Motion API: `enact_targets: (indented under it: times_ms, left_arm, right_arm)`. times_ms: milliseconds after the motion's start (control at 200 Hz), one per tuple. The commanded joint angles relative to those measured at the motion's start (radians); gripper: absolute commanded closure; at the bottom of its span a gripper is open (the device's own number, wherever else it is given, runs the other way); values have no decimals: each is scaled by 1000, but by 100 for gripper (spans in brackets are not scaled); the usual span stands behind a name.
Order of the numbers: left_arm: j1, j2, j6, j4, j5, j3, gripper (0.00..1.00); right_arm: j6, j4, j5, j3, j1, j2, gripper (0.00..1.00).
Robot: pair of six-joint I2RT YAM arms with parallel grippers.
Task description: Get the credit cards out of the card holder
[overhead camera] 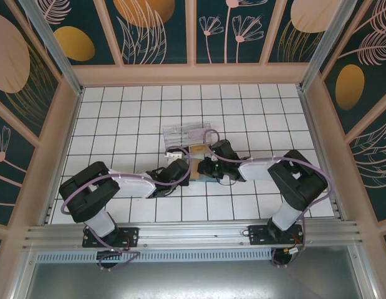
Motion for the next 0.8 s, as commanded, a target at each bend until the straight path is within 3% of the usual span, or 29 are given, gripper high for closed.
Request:
enact_targets:
  times_ms: [0,165,726,796]
  left_arm:
    - [2,22,-12,-32,59,-8,92]
    - [2,24,-12,-31,62,-6,92]
    - [3,30,-21,-38,56,-10,93]
    - [2,33,-18,-37,60,-7,97]
  right_arm:
    - [4,22,-23,6,-4,17,89]
    - [6,34,-28,3,-6,4,100]
    - [-8,29,-17,-83,-56,-100,100]
    - [-8,33,-22,-73,-55,-82,87]
